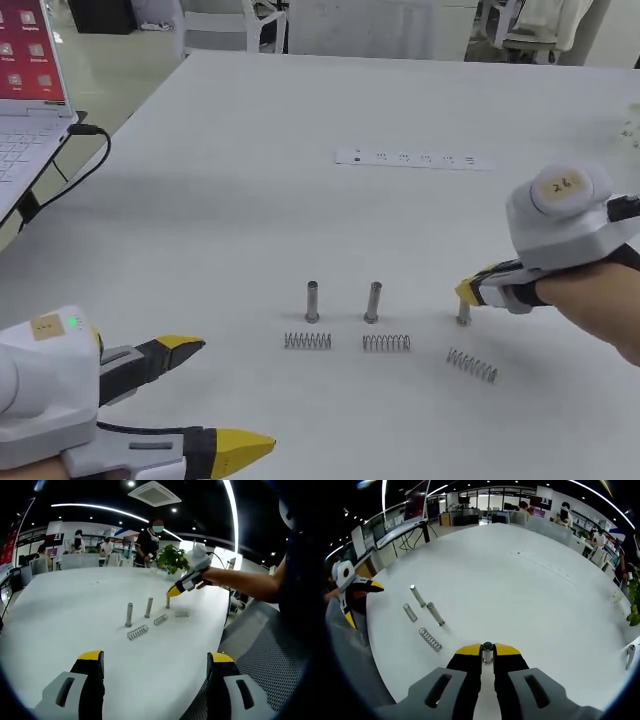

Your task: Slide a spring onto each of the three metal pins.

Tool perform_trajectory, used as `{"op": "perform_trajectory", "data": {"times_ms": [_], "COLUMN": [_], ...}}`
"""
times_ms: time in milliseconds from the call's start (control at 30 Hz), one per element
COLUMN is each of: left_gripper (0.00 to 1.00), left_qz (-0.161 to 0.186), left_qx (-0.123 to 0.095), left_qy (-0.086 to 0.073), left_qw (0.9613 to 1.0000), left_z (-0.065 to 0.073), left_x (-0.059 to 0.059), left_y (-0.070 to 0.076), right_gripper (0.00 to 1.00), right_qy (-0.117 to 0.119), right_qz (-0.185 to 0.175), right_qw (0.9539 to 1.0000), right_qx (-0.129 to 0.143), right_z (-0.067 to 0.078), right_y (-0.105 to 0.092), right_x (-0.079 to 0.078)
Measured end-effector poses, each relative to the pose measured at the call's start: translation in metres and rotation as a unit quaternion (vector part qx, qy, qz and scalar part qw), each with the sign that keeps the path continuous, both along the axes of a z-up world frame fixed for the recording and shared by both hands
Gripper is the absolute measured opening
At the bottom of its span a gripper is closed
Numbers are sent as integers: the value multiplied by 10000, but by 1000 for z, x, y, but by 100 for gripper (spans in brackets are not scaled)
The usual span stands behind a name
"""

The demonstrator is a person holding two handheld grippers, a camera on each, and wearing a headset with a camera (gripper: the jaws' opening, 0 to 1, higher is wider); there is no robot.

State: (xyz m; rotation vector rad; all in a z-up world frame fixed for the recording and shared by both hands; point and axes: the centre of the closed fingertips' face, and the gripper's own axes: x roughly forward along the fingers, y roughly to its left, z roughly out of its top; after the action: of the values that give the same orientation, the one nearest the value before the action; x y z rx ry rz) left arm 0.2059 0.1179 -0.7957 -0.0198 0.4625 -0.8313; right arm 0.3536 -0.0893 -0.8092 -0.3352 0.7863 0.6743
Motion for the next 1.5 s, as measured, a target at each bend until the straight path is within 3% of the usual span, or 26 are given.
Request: {"op": "perform_trajectory", "data": {"times_ms": [1500], "left_gripper": [81], "left_qz": [-41], "left_qx": [-9], "left_qy": [4], "left_qw": [10000], "left_z": [0], "left_x": [-1], "left_y": [-2], "right_gripper": [12], "right_qy": [-82], "right_qz": [121], "right_qw": [9999], "right_qx": [-67], "right_z": [1], "right_y": [-4], "right_x": [-5]}}
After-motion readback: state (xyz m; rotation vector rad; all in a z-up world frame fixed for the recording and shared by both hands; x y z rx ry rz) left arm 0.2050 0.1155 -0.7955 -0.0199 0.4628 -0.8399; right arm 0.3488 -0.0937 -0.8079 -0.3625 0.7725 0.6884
